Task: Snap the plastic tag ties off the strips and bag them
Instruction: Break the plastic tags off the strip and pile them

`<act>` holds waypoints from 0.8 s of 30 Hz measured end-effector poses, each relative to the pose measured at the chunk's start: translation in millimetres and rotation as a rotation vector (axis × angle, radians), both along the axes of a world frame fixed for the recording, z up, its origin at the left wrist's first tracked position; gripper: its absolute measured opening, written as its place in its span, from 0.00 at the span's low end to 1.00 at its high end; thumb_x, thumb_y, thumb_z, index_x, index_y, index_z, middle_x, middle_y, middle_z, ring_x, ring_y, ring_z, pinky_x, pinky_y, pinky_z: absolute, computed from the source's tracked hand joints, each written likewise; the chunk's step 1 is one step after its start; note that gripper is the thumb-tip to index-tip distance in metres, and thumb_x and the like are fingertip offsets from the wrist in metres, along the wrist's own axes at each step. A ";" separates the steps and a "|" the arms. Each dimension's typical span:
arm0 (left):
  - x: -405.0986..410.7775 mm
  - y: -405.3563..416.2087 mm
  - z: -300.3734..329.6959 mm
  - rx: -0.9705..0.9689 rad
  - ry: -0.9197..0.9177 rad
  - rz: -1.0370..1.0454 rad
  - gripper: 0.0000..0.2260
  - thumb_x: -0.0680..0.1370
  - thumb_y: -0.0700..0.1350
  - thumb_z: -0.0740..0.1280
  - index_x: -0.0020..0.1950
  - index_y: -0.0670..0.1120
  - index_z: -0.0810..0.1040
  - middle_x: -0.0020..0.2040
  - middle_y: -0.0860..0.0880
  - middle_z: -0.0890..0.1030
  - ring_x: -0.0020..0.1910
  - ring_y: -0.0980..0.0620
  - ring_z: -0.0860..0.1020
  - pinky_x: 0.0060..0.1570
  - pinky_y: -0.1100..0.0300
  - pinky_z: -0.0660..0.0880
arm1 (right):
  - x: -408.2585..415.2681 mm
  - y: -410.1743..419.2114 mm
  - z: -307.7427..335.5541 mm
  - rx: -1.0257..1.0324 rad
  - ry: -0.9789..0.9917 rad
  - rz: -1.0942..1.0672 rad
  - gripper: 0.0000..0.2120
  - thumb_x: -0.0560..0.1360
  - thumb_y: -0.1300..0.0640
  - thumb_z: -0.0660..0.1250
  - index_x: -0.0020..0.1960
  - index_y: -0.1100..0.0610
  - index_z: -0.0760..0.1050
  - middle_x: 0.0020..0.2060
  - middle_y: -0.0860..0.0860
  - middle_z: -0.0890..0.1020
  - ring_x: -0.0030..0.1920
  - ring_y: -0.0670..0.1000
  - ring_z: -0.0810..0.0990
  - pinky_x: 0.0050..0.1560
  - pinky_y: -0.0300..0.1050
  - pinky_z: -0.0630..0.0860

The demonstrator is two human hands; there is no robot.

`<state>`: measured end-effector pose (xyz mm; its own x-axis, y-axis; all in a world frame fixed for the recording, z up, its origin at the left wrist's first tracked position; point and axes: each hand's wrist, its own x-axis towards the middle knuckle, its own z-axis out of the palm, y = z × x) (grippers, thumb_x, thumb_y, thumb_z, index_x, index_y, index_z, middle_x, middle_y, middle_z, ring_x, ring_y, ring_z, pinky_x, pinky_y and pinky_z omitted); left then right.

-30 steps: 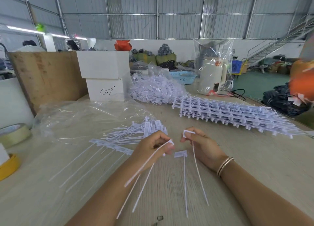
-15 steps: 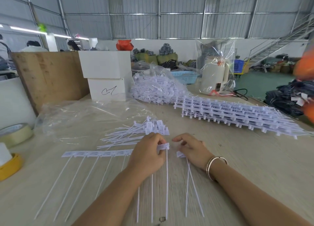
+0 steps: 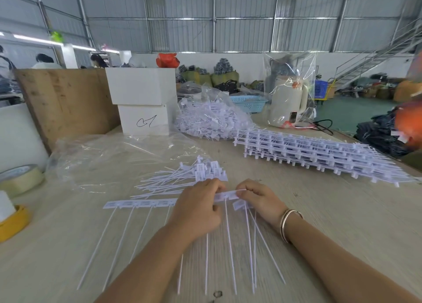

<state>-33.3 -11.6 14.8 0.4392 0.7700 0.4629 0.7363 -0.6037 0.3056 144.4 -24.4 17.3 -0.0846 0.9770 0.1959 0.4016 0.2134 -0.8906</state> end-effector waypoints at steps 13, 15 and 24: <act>-1.6 5.0 -3.1 -0.104 -0.167 -0.020 0.01 0.74 0.51 0.69 0.44 0.56 0.78 0.39 0.60 0.79 0.39 0.61 0.75 0.36 0.64 0.68 | 2.3 1.0 -5.5 0.081 -0.108 0.112 0.05 0.76 0.55 0.66 0.42 0.49 0.80 0.41 0.55 0.80 0.43 0.50 0.77 0.52 0.49 0.73; -0.9 4.8 -1.8 -0.230 -0.258 -0.039 0.05 0.73 0.54 0.70 0.43 0.54 0.80 0.38 0.58 0.80 0.38 0.60 0.76 0.39 0.62 0.70 | 2.7 1.2 -6.0 0.099 -0.096 0.117 0.07 0.76 0.57 0.66 0.42 0.48 0.79 0.38 0.47 0.79 0.41 0.44 0.76 0.48 0.40 0.72; 4.5 2.6 1.0 -0.391 -0.475 -0.207 0.03 0.74 0.49 0.70 0.46 0.51 0.80 0.41 0.53 0.83 0.41 0.57 0.80 0.41 0.68 0.73 | 5.8 3.8 -6.2 0.025 0.261 0.118 0.06 0.73 0.62 0.67 0.38 0.59 0.79 0.34 0.52 0.77 0.40 0.50 0.75 0.47 0.44 0.68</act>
